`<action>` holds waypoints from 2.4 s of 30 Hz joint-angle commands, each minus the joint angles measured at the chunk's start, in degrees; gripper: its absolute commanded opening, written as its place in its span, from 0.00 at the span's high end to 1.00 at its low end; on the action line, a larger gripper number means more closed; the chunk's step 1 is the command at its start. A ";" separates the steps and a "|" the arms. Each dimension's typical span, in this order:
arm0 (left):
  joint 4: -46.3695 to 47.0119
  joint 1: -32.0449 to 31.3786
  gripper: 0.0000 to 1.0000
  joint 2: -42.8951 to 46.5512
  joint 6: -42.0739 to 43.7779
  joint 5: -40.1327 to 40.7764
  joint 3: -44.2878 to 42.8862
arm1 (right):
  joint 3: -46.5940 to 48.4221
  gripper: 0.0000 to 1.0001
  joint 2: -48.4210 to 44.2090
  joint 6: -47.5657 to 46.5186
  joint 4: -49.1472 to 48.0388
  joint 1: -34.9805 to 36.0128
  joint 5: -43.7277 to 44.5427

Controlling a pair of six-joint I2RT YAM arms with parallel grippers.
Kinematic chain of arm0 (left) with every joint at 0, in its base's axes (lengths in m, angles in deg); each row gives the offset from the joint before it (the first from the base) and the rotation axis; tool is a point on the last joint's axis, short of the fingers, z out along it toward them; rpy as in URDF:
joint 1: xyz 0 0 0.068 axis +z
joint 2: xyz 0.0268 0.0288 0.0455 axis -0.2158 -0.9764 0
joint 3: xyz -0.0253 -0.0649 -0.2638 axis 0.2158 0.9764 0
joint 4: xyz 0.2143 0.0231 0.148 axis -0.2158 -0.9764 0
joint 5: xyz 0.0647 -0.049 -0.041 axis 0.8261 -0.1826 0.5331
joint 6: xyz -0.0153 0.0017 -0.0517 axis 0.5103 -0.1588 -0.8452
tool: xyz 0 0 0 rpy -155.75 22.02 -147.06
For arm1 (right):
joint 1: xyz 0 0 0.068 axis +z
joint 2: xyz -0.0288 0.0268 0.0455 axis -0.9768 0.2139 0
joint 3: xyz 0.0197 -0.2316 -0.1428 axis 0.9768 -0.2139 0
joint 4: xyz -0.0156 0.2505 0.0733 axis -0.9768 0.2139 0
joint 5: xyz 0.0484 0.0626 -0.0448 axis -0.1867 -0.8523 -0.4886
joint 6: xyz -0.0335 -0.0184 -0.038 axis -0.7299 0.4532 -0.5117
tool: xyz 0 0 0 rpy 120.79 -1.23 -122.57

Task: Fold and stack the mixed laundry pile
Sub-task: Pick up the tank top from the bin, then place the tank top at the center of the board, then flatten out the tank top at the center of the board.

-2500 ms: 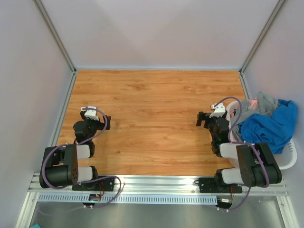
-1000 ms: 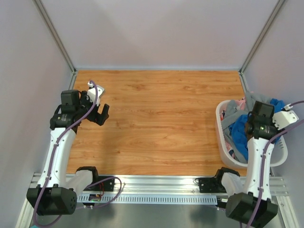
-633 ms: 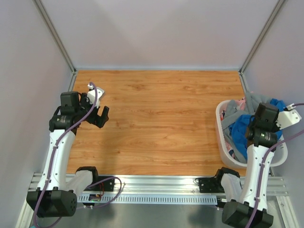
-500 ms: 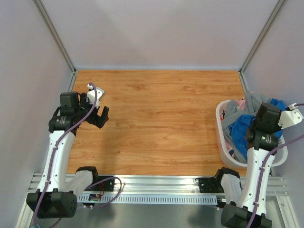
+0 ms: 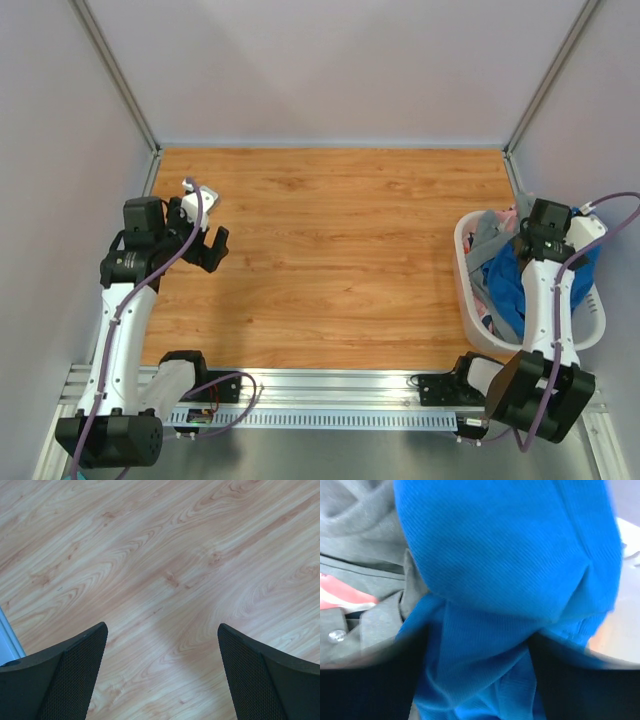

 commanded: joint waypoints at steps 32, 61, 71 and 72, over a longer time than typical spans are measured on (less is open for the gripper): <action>-6.16 -0.04 0.00 -3.50 0.49 -5.90 -8.71 | 70.12 1.00 22.98 -17.99 -2.16 64.80 -25.35; -5.54 -1.98 0.17 -14.39 10.06 7.29 5.25 | -1.80 0.19 16.33 7.23 -8.78 65.61 -8.68; 3.50 -20.17 0.17 -14.48 10.95 13.78 22.57 | -8.22 0.41 20.79 16.11 -14.37 80.56 -19.56; 3.94 -20.78 0.21 -15.44 10.69 13.96 22.66 | -8.57 0.44 22.72 16.46 -15.77 80.56 -21.22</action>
